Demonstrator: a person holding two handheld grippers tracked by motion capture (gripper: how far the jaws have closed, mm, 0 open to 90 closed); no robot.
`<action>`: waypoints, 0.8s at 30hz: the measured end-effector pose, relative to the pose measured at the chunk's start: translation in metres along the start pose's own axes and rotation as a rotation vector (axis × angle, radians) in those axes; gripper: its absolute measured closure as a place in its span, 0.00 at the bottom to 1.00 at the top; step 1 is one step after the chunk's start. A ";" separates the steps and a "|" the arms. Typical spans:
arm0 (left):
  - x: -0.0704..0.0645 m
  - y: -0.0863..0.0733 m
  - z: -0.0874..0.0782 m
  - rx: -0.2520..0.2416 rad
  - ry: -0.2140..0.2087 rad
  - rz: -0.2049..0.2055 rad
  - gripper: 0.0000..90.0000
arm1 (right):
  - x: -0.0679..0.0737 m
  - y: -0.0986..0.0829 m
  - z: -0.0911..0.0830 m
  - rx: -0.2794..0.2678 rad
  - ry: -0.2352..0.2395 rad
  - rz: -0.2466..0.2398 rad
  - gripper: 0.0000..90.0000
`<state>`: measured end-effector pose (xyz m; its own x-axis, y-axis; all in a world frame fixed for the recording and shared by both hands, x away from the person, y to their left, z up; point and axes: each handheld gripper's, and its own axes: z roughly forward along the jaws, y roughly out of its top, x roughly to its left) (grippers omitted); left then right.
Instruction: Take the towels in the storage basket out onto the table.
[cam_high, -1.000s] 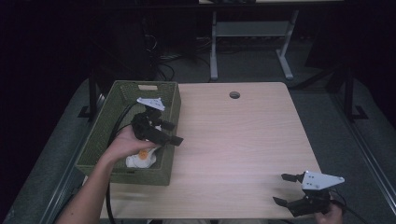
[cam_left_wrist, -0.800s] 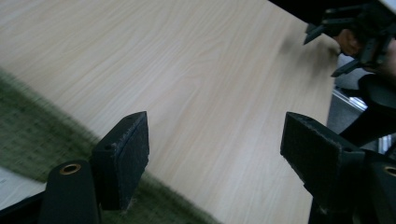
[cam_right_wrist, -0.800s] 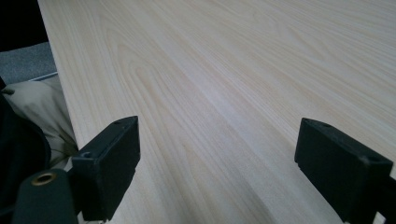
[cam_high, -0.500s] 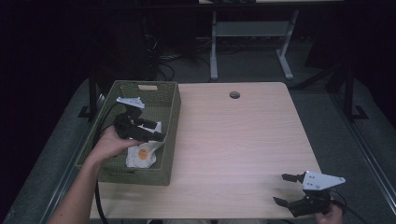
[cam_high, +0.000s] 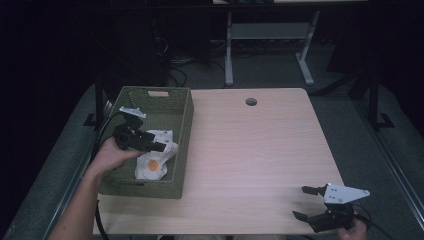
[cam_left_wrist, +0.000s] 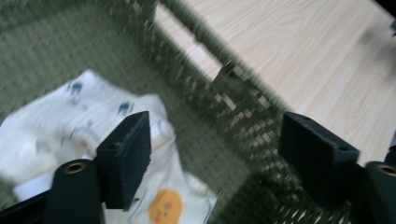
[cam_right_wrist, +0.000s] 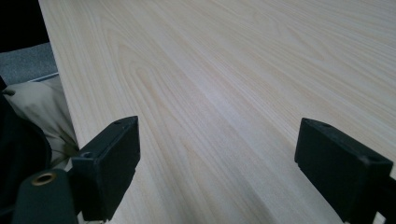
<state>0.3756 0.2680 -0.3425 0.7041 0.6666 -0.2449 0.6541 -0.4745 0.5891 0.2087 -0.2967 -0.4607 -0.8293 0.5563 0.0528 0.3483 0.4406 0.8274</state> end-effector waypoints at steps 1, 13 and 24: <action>0.002 -0.001 0.000 0.009 0.027 -0.011 0.30 | 0.000 0.000 -0.001 -0.004 -0.001 -0.007 0.15; 0.014 -0.011 0.027 0.215 0.214 -0.012 0.39 | 0.000 0.001 0.000 -0.003 -0.001 -0.007 0.15; 0.023 -0.014 0.048 0.326 0.284 -0.060 0.40 | 0.000 0.001 0.000 -0.007 0.001 -0.009 0.15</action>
<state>0.3957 0.2625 -0.3931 0.5883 0.8083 -0.0227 0.7764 -0.5568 0.2954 0.2089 -0.2960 -0.4599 -0.8328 0.5516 0.0460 0.3380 0.4410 0.8315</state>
